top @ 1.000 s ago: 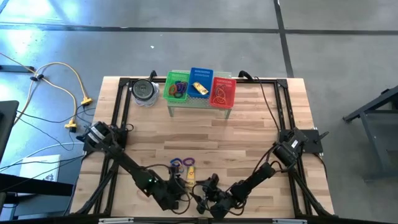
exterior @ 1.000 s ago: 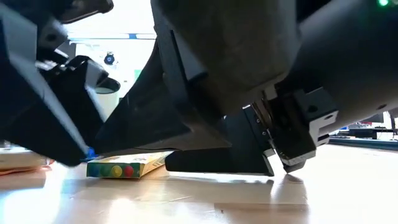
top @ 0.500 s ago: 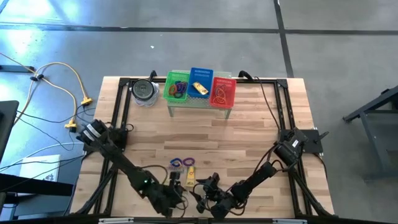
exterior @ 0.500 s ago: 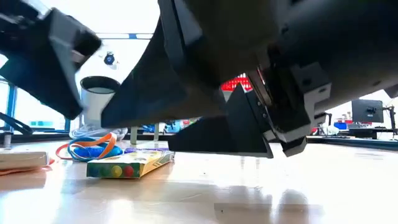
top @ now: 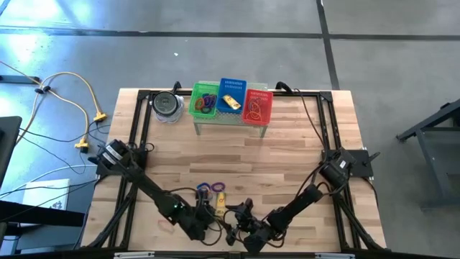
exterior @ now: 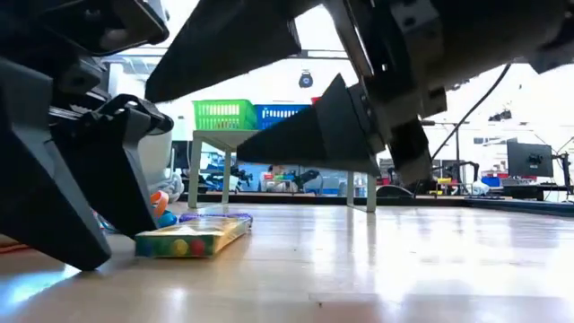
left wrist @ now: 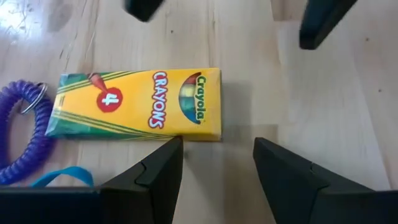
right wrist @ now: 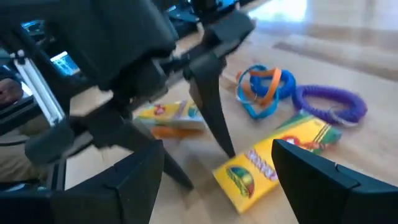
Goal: Pick & Place Office Desk Supplies
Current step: Put the yellow crayon box into the blue bin on the shelf
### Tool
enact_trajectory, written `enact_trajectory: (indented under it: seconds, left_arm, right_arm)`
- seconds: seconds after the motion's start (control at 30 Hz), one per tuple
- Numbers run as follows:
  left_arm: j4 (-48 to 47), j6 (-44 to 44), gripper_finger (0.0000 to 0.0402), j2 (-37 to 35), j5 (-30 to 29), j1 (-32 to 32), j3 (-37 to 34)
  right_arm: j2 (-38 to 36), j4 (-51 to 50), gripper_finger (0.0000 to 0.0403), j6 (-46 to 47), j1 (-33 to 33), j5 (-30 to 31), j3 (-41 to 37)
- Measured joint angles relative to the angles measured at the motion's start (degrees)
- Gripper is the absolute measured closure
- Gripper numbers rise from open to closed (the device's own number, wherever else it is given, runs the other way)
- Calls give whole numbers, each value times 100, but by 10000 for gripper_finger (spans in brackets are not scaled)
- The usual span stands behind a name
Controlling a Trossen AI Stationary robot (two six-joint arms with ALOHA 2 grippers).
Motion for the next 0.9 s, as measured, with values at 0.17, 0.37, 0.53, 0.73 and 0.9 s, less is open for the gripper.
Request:
enact_trajectory:
  seconds: [0.17, 0.37, 0.53, 0.73, 0.9]
  left_arm:
    - [426, 24, 208, 35, 97, 73, -6]
    - [907, 66, 208, 37, 150, 180, -9]
    - [1077, 137, 208, 37, 207, 193, -7]
    - [1042, 179, 208, -125, 240, -54, -9]
    - [416, 130, 208, -448, 255, -293, -3]
  right_arm:
    - [-50, -50, 116, -8, 0, 222, 0]
    - [-183, -229, 116, -5, 15, 192, 0]
    - [-398, -556, 130, 15, 48, 104, 20]
    - [-747, -2073, 155, -49, 126, -228, 577]
    - [-757, -3264, 166, -440, 166, -500, 1472]
